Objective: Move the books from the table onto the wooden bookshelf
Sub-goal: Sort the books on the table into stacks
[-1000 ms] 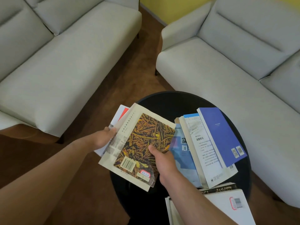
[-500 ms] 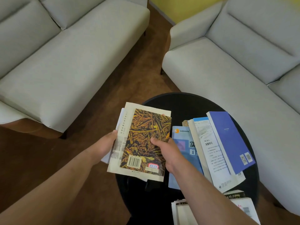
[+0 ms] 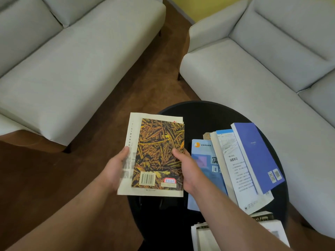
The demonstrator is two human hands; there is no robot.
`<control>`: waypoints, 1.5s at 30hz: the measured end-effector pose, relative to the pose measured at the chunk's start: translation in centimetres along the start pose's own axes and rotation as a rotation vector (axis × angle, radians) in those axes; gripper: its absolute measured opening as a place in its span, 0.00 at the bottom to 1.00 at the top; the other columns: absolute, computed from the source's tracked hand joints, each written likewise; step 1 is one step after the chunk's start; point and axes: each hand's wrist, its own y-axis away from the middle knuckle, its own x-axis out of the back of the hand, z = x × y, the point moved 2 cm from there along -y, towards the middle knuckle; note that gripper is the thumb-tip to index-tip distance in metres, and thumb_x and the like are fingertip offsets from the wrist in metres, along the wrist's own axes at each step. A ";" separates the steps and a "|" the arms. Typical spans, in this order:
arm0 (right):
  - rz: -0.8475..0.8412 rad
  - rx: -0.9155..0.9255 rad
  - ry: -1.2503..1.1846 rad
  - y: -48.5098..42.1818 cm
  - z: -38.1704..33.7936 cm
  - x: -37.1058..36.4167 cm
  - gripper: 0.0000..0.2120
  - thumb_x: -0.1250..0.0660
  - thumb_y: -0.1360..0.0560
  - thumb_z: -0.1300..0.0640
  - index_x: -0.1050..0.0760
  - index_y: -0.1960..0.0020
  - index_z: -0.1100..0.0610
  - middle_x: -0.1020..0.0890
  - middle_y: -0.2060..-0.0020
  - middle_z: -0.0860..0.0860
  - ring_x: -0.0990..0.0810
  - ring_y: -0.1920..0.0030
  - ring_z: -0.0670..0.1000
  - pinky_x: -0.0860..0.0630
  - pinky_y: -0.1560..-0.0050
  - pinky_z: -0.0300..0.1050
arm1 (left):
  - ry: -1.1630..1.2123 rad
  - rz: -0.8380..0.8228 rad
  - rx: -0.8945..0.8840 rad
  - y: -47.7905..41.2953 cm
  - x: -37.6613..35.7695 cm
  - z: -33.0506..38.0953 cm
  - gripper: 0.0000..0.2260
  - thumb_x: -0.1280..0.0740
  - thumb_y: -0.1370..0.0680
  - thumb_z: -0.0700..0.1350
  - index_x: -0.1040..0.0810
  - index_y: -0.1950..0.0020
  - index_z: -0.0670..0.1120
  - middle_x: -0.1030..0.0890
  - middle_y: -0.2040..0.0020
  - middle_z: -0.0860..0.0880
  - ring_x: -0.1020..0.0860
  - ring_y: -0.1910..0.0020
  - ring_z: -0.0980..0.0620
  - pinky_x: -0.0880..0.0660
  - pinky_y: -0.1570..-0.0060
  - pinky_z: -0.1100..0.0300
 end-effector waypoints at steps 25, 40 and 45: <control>0.056 0.110 0.237 -2.8 -4.2 -2.8 0.17 0.28 0.23 0.44 0.25 0.38 0.48 0.14 0.46 0.53 0.14 0.47 0.55 0.17 0.48 0.56 | -0.334 -0.007 -0.282 -0.4 -2.4 6.8 0.21 0.27 0.25 0.50 0.27 0.34 0.49 0.14 0.45 0.44 0.15 0.47 0.41 0.20 0.48 0.41; -0.005 0.077 0.234 -1.4 -2.2 -0.7 0.15 0.26 0.24 0.53 0.25 0.39 0.47 0.11 0.53 0.51 0.11 0.53 0.53 0.17 0.55 0.51 | -0.407 0.119 -0.329 0.2 -2.3 3.5 0.16 0.23 0.28 0.48 0.21 0.44 0.47 0.12 0.54 0.50 0.13 0.56 0.50 0.20 0.60 0.55; 0.014 0.127 0.342 -0.4 -2.7 -1.1 0.17 0.27 0.23 0.49 0.25 0.36 0.48 0.12 0.48 0.51 0.13 0.48 0.53 0.18 0.48 0.51 | -0.479 0.110 -0.373 0.3 -2.8 3.6 0.15 0.26 0.26 0.50 0.23 0.42 0.48 0.12 0.53 0.52 0.14 0.57 0.54 0.20 0.54 0.54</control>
